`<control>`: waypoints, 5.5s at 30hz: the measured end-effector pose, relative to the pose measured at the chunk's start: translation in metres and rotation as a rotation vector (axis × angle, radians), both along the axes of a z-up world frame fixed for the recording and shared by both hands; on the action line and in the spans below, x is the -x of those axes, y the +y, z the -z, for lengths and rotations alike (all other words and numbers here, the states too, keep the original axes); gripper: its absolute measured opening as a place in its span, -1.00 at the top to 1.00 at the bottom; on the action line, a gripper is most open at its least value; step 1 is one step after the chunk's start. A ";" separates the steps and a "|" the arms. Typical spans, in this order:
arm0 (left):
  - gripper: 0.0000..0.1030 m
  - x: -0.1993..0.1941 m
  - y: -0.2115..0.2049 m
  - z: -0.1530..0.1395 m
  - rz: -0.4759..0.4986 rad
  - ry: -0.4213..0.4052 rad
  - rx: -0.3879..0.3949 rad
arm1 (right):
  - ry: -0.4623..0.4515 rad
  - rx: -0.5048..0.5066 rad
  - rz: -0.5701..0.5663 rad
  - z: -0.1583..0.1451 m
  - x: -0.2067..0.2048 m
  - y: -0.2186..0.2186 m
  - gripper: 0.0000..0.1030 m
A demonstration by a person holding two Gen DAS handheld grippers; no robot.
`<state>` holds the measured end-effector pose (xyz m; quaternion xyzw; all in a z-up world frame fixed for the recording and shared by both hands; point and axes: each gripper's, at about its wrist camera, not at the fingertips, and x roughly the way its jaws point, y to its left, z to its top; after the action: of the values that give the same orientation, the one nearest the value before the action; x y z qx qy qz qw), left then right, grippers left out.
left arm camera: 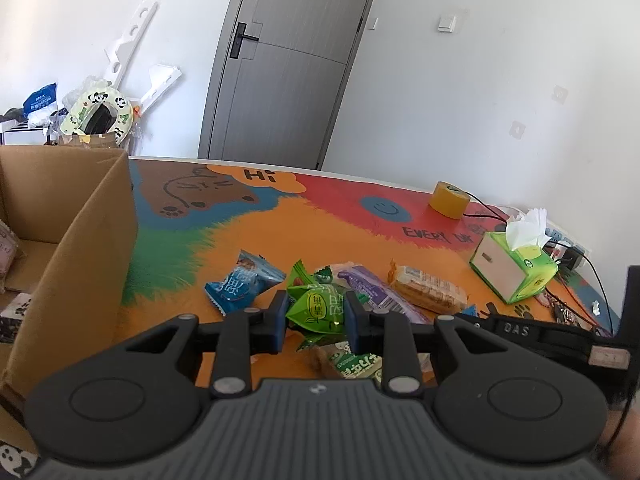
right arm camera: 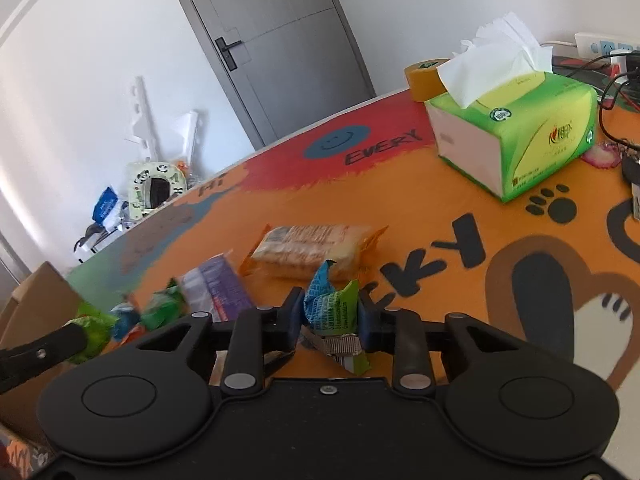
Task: Organize snacks
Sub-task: 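Grasp the green snack packet with the left tool while the right tool grasps the blue-green packet, then carry both packets over the cardboard box and open both tools to drop them, then move both open tools back over the remaining snacks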
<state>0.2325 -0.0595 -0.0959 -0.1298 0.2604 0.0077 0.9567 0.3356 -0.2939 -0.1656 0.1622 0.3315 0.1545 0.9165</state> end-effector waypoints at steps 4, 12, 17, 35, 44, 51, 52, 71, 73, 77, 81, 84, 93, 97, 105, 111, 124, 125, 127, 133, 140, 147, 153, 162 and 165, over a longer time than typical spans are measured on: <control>0.46 0.006 -0.001 -0.001 -0.001 -0.004 0.004 | -0.008 -0.020 0.002 -0.003 0.017 -0.006 0.49; 0.46 0.023 -0.005 -0.011 0.006 -0.031 0.004 | -0.061 -0.055 0.009 -0.023 0.046 -0.019 0.49; 0.46 0.036 -0.003 -0.022 0.005 -0.063 -0.001 | -0.086 -0.073 -0.016 -0.036 0.060 -0.015 0.49; 0.46 0.072 0.026 -0.058 -0.065 -0.153 -0.008 | -0.189 -0.082 -0.126 -0.080 0.089 0.019 0.49; 0.46 0.082 0.042 -0.062 -0.096 -0.170 -0.002 | -0.214 -0.077 -0.173 -0.091 0.099 0.039 0.49; 0.46 0.094 0.060 -0.067 -0.138 -0.182 -0.007 | -0.211 -0.081 -0.216 -0.091 0.101 0.059 0.49; 0.46 0.096 0.063 -0.067 -0.145 -0.183 -0.007 | -0.210 -0.082 -0.226 -0.091 0.100 0.063 0.49; 0.46 0.118 0.140 -0.066 -0.305 -0.175 0.022 | -0.217 -0.072 -0.376 -0.102 0.107 0.140 0.49; 0.46 0.119 0.146 -0.065 -0.320 -0.171 0.022 | -0.218 -0.075 -0.394 -0.103 0.107 0.148 0.49; 0.46 0.120 0.157 -0.065 -0.344 -0.155 0.023 | -0.220 -0.081 -0.430 -0.107 0.109 0.165 0.49; 0.46 0.121 0.166 -0.063 -0.357 -0.143 0.029 | -0.222 -0.084 -0.461 -0.111 0.110 0.182 0.49; 0.45 0.120 0.171 -0.062 -0.351 -0.137 0.040 | -0.225 -0.086 -0.478 -0.114 0.111 0.191 0.49; -0.42 0.131 0.189 -0.064 -0.382 -0.151 0.075 | -0.232 -0.080 -0.500 -0.119 0.108 0.217 0.49; -0.44 0.134 0.197 -0.065 -0.407 -0.131 0.075 | -0.233 -0.080 -0.512 -0.119 0.104 0.230 0.49; -0.63 0.139 0.206 -0.069 -0.467 -0.118 0.072 | -0.277 -0.063 -0.506 -0.132 0.100 0.246 -0.16; -0.80 0.133 0.198 -0.068 -0.485 -0.100 0.054 | -0.235 -0.060 -0.481 -0.127 0.103 0.225 -0.19; -0.95 0.125 0.165 -0.072 -0.429 -0.102 0.019 | -0.199 -0.062 -0.400 -0.120 0.108 0.173 -0.66; -0.96 0.124 0.160 -0.072 -0.420 -0.107 0.013 | -0.196 -0.064 -0.389 -0.118 0.108 0.168 -0.74; -0.97 0.121 0.151 -0.074 -0.399 -0.111 0.006 | -0.190 -0.072 -0.364 -0.116 0.107 0.156 -0.78; -0.97 0.113 0.127 -0.076 -0.350 -0.118 -0.008 | -0.171 -0.083 -0.303 -0.111 0.104 0.127 -0.83; -0.98 0.108 0.101 -0.080 -0.284 -0.132 -0.035 | -0.176 -0.085 -0.268 -0.107 0.108 0.100 -0.86; -0.98 0.101 0.077 -0.079 -0.239 -0.119 -0.041 | -0.167 -0.081 -0.233 -0.105 0.109 0.070 -0.91; -0.98 0.093 0.060 -0.075 -0.194 -0.107 -0.041 | -0.148 -0.075 -0.193 -0.100 0.107 0.045 -0.92; -0.98 0.079 0.037 -0.065 -0.113 -0.090 -0.017 | -0.139 -0.061 -0.143 -0.093 0.100 0.018 -0.91; -0.98 0.073 0.030 -0.062 -0.091 -0.086 -0.020 | -0.130 -0.060 -0.128 -0.089 0.096 0.013 -0.88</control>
<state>0.1599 -0.0291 -0.0337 -0.1323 0.2126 0.0482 0.9669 0.2395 -0.2812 -0.0761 0.1574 0.2761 0.2330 0.9191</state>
